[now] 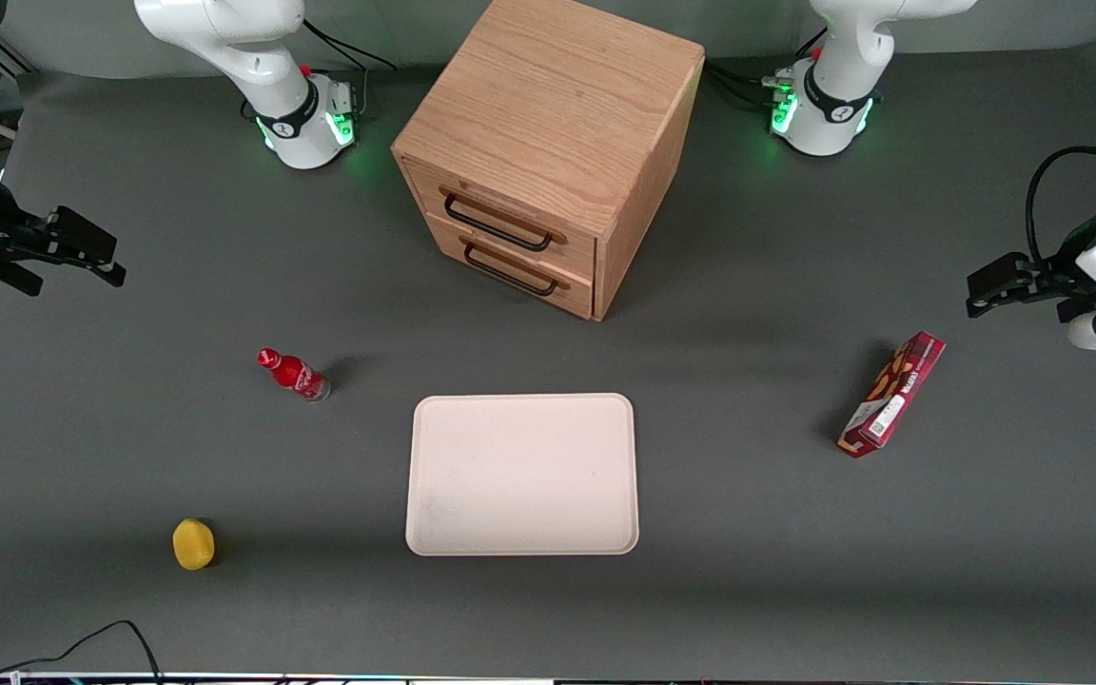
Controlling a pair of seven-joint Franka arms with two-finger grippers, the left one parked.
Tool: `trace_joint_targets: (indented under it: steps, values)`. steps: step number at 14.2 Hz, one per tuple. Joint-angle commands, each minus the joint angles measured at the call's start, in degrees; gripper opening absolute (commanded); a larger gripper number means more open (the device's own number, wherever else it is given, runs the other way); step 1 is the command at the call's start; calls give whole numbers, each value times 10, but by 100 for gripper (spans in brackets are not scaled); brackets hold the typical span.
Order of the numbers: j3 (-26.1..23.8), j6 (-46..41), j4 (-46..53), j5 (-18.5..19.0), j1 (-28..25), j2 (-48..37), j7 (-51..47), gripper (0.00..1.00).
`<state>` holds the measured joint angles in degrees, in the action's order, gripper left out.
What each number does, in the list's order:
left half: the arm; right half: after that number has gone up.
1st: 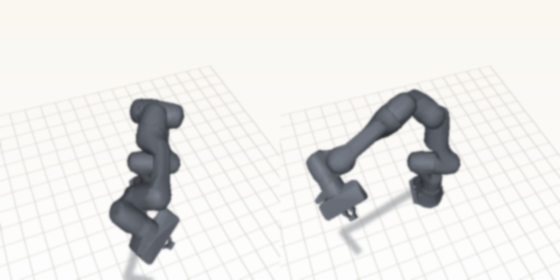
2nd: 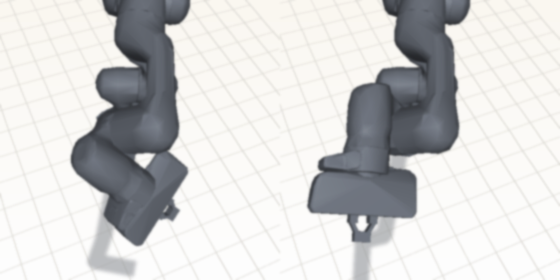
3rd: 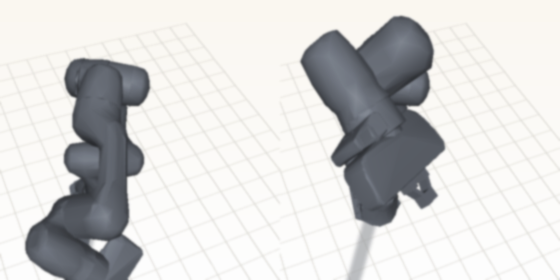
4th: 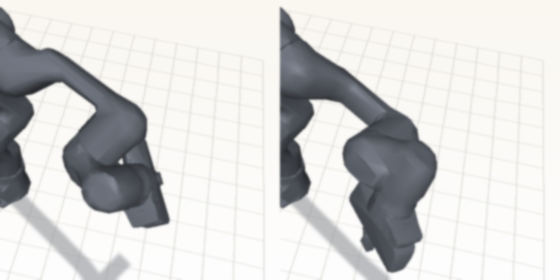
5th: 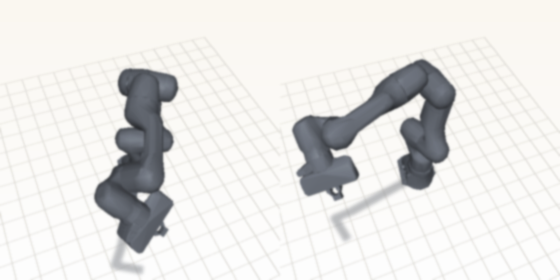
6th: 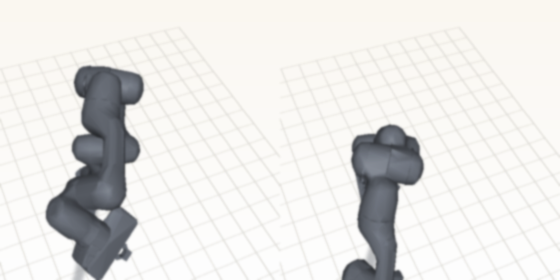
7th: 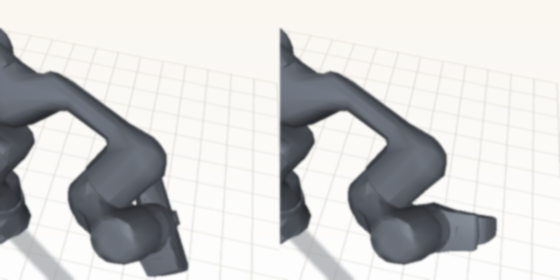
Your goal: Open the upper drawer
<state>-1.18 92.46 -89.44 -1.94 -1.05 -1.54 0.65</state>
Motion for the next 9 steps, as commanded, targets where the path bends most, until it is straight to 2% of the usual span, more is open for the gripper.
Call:
trace_joint_targets:
  steps: [1, 5, 9]
  values:
    - [0, 3, 4, 4, -1, -2, -9, 100]
    - [0, 3, 3, 4, -3, -1, -10, 100]
    - [1, -4, 0, -16, 0, -2, -18, 100]
